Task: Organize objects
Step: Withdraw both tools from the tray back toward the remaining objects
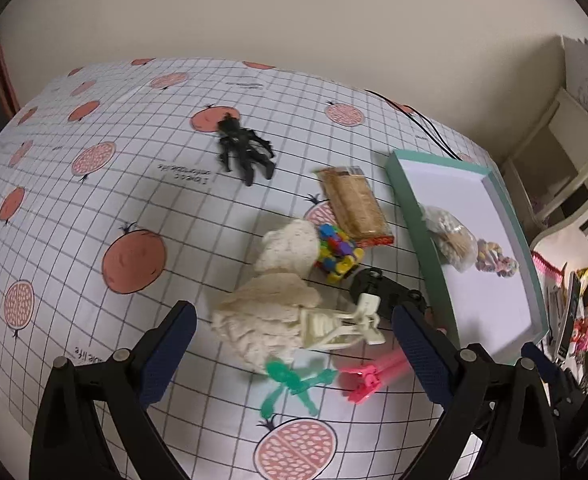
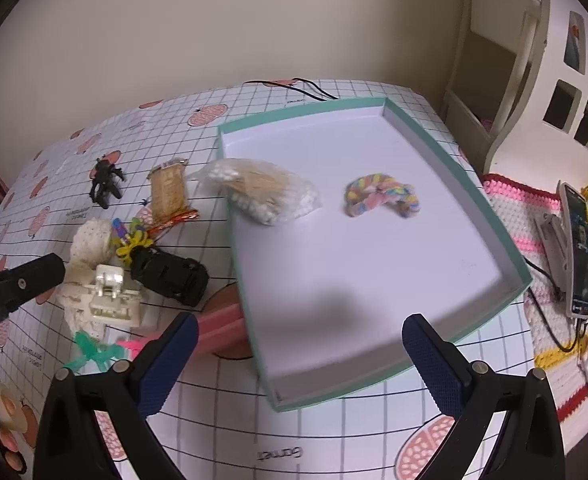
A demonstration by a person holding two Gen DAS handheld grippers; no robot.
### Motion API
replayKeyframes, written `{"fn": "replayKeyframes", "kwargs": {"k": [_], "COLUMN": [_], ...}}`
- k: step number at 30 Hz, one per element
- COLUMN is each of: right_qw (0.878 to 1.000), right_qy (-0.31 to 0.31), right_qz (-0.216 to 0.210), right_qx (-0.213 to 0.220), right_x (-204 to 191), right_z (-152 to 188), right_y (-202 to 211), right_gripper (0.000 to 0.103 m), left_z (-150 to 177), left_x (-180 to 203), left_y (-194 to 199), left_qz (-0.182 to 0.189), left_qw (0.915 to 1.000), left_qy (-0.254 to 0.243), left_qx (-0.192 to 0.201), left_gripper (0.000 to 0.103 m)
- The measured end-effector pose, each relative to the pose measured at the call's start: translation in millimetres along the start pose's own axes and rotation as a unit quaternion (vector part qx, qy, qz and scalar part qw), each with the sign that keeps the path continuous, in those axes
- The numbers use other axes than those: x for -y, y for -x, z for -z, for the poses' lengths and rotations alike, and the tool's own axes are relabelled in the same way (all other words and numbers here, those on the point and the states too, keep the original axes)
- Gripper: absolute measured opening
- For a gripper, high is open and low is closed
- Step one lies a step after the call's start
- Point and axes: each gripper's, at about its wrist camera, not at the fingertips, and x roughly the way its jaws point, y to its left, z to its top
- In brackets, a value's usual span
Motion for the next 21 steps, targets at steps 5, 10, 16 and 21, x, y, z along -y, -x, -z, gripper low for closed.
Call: {"fn": "replayKeyframes", "kwargs": {"k": [5, 10, 16, 21], "right_qw": [1.0, 0.999, 0.998, 0.997], "right_qy": [-0.012, 0.001, 0.037, 0.051], "right_qz": [-0.021, -0.032, -0.044, -0.062], "right_qx": [0.004, -0.002, -0.003, -0.01], "right_x": [-13, -33, -65, -83], "right_z": [-2, -1, 3, 5], "right_y": [5, 5, 6, 1], "right_gripper": [0.103, 0.103, 0.103, 0.103], "left_z": [1, 2, 2, 1], "left_x": [-23, -42, -54, -63], "left_y": [1, -5, -17, -17], "left_qz": [-0.013, -0.009, -0.024, -0.024], "left_qw": [0.9994, 0.998, 0.9963, 0.995], "left_qy": [0.033, 0.06, 0.069, 0.086], "left_qx": [-0.002, -0.019, -0.045, -0.046], "left_gripper": [0.098, 0.099, 0.098, 0.098]}}
